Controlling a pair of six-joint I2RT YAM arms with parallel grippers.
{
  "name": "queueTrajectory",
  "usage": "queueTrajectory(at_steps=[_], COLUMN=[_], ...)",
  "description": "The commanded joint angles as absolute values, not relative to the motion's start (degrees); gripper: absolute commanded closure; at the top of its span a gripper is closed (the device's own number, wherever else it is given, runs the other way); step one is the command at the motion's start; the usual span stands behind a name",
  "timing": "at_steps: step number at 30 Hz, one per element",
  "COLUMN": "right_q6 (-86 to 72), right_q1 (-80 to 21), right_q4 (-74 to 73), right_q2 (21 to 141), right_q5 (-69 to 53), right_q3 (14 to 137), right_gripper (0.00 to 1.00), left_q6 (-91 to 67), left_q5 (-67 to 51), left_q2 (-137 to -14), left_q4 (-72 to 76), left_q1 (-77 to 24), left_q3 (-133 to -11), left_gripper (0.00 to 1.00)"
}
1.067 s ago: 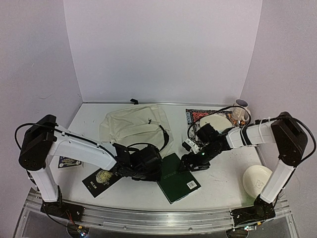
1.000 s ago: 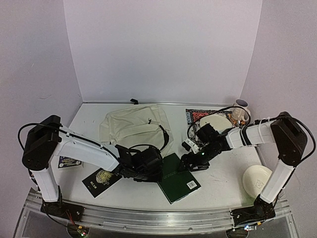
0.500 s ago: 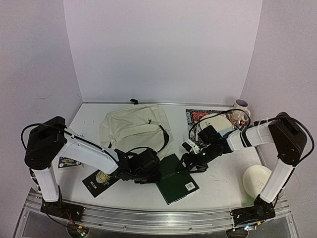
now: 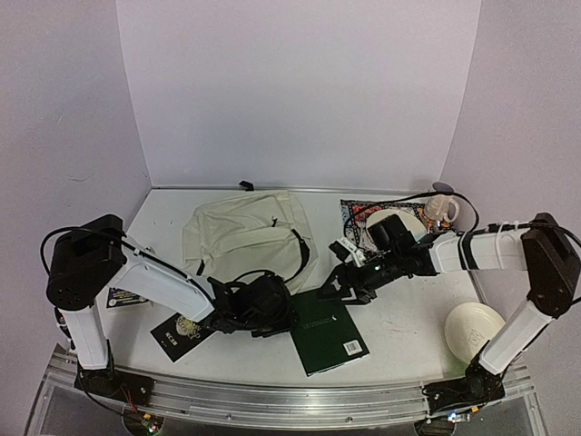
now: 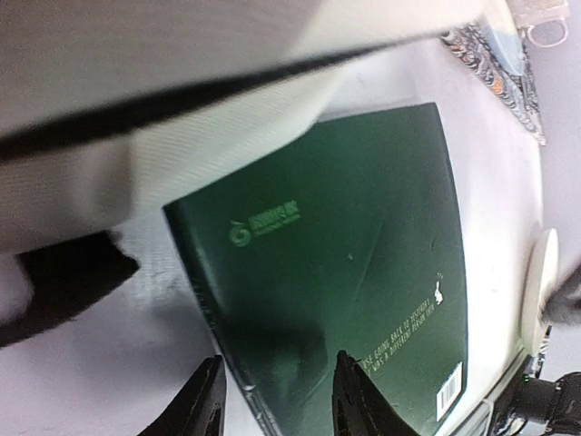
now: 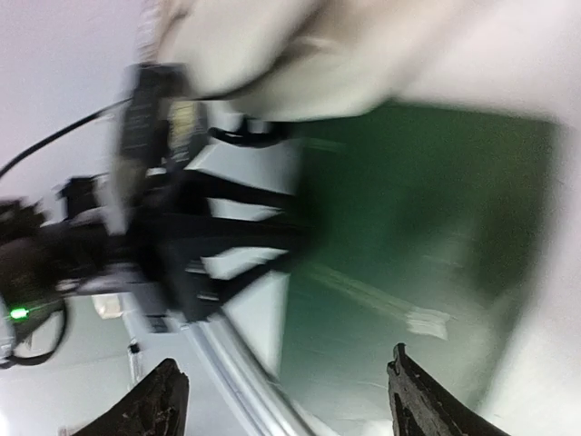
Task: Pack the student bag
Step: Adjust the book at the center of the board, then pick up the book at the center of the board.
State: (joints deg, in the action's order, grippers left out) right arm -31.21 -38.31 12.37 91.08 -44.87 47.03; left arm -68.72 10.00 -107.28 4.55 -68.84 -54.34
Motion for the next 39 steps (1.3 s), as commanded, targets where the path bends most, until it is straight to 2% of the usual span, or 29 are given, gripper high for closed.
queueTrajectory(at_steps=[1,4,9,20,31,39], right_q6=[-31.65,-30.23,-23.17,-20.87,-21.18,-22.36], right_q1=[-40.35,-40.37,-38.77,-36.30,-36.38,-37.22], right_q4=[15.78,13.08,-1.16,-3.17,0.46,6.37], right_q2=[89.20,89.26,88.21,95.51,100.25,101.42], right_q5=[-51.85,-48.67,-29.78,-25.20,-29.77,-41.46], right_q3=[49.13,49.68,53.10,51.13,48.99,47.86], right_gripper=[0.29,0.30,0.24,0.22,0.21,0.22], left_q6=[-70.13,-70.70,-71.45,-72.18,-72.36,-72.26], left_q5=[8.93,8.69,9.59,7.16,6.83,6.33], left_q2=[-108.16,-108.42,-107.28,-107.64,-109.16,-110.43], left_q4=[12.62,13.44,13.27,12.78,12.84,13.23], left_q1=[-69.07,-69.08,-69.08,-69.05,-69.03,-69.07], left_q3=[-56.25,-55.82,-53.43,-51.88,-53.21,-54.71], left_gripper=[0.58,0.58,0.56,0.52,0.59,0.66])
